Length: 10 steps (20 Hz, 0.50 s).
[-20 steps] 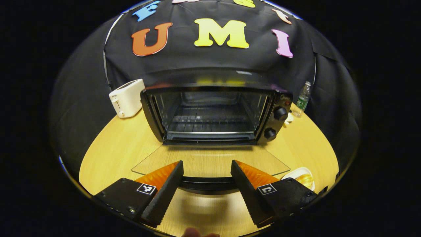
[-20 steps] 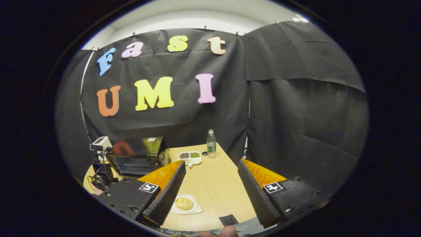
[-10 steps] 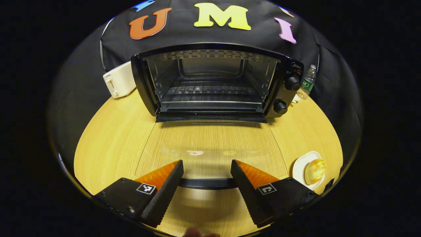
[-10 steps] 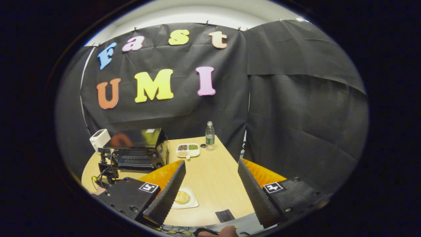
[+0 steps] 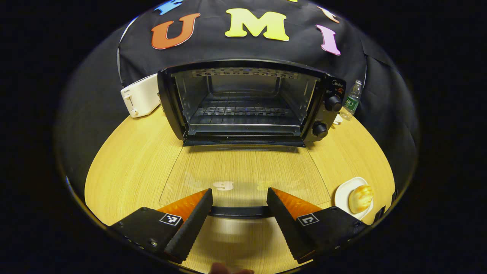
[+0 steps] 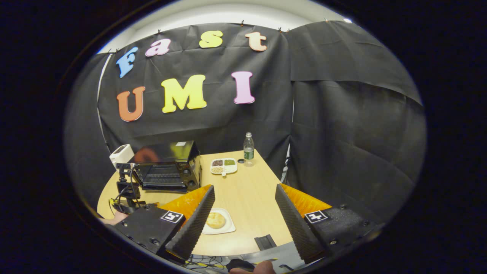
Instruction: Open the electric oven with the left hand, put the food in, and close the electric oven.
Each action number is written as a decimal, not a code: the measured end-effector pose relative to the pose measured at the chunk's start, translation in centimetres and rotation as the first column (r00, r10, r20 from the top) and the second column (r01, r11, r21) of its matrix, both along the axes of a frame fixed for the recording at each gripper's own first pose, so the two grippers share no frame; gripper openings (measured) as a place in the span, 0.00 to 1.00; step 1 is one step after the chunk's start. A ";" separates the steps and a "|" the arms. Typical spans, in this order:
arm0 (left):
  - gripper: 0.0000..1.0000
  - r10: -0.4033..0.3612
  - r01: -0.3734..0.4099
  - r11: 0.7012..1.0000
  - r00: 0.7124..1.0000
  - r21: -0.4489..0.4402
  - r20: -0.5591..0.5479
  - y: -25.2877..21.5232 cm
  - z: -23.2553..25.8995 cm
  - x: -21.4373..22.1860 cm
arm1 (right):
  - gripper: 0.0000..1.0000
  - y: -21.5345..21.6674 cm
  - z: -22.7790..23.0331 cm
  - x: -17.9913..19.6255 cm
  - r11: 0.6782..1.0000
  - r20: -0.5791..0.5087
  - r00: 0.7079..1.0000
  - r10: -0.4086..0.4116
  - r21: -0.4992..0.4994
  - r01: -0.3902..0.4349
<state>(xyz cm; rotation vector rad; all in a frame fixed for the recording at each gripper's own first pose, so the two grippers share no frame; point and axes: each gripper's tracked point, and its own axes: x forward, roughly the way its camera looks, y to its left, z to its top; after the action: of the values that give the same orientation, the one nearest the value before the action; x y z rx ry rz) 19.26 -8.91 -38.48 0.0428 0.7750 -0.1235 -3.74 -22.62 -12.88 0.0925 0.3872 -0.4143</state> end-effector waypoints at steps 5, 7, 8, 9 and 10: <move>0.94 0.024 -0.020 0.999 0.996 -0.044 0.090 3.4 4.7 -3.2 | 1.00 3.2 0.3 -2.4 0.999 0.009 0.999 0.041 -0.004 -0.041; 0.94 0.030 -0.021 0.998 0.989 -0.063 0.143 5.2 7.2 -5.7 | 1.00 4.5 0.1 -3.5 0.998 0.012 0.998 0.056 -0.002 -0.056; 0.94 0.031 -0.021 0.998 0.986 -0.065 0.166 6.1 8.3 -7.0 | 1.00 5.1 -0.3 -3.9 0.998 0.009 0.998 0.064 0.000 -0.064; 0.95 0.031 -0.019 0.998 0.982 -0.065 0.188 7.2 9.4 -8.5 | 1.00 5.7 -0.7 -4.2 0.997 0.005 0.997 0.072 0.002 -0.072; 0.95 0.035 -0.022 0.998 0.978 -0.064 0.208 8.5 10.4 -9.8 | 1.00 6.5 -1.2 -4.4 0.997 -0.002 0.997 0.081 0.002 -0.081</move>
<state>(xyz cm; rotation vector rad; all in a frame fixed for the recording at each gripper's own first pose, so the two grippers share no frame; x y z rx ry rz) 9.43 -0.40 -28.08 -0.0138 0.5610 -0.1140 -8.14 -16.16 -14.09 0.0779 0.3924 -0.3338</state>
